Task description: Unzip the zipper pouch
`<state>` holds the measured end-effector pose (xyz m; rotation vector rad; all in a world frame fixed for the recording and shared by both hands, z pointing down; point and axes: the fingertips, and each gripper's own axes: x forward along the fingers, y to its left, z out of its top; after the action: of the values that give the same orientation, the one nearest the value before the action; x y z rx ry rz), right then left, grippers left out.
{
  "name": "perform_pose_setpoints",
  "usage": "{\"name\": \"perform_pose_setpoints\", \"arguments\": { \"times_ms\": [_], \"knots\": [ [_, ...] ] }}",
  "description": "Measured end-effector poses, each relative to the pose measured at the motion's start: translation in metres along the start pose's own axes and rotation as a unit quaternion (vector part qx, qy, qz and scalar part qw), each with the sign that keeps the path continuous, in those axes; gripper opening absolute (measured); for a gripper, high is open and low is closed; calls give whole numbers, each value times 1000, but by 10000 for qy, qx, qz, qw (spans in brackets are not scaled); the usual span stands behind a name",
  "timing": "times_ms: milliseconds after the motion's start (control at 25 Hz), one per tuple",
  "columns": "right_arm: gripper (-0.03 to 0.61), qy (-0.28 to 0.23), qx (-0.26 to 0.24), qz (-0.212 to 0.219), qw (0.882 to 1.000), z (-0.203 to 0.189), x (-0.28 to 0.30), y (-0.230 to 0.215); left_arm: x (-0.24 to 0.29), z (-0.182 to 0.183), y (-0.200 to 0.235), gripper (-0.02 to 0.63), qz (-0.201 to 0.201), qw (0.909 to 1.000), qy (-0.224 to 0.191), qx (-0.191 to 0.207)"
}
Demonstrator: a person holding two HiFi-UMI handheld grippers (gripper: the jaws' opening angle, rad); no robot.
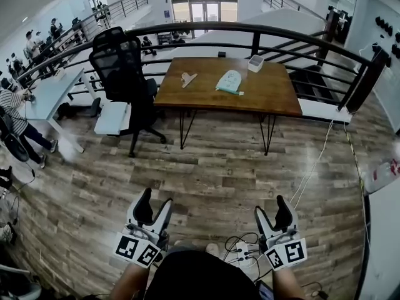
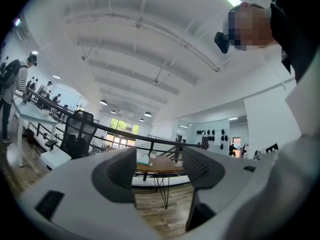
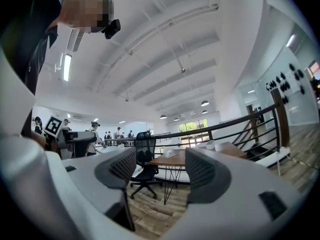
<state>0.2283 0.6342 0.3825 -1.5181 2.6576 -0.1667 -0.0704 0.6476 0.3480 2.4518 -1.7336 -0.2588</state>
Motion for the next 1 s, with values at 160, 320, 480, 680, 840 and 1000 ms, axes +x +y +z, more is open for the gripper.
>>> {"name": "perform_pose_setpoints", "arguments": {
  "times_ms": [160, 320, 480, 680, 840, 1000],
  "knots": [
    [293, 44, -5, 30, 10000, -8, 6, 4, 3, -9, 5, 278, -18, 9999, 146, 26],
    [288, 292, 40, 97, 9995, -22, 22, 6, 14, -17, 20, 278, -33, 9999, 163, -32],
    [273, 304, -64, 9, 9995, -18, 50, 3, 41, -24, 43, 278, -132, 9996, 184, -169],
    [262, 275, -58, -119, 9995, -9, 106, -1, 85, -20, 79, 278, -339, 9991, 201, -162],
    [261, 245, -214, -5, 9995, -2, 160, 11, 113, -15, 117, 278, -369, 9990, 143, -218],
    [255, 256, -258, -22, 9993, 0, 206, 12, 139, -11, 152, 278, -402, 9988, 145, -250]
  ]
}}
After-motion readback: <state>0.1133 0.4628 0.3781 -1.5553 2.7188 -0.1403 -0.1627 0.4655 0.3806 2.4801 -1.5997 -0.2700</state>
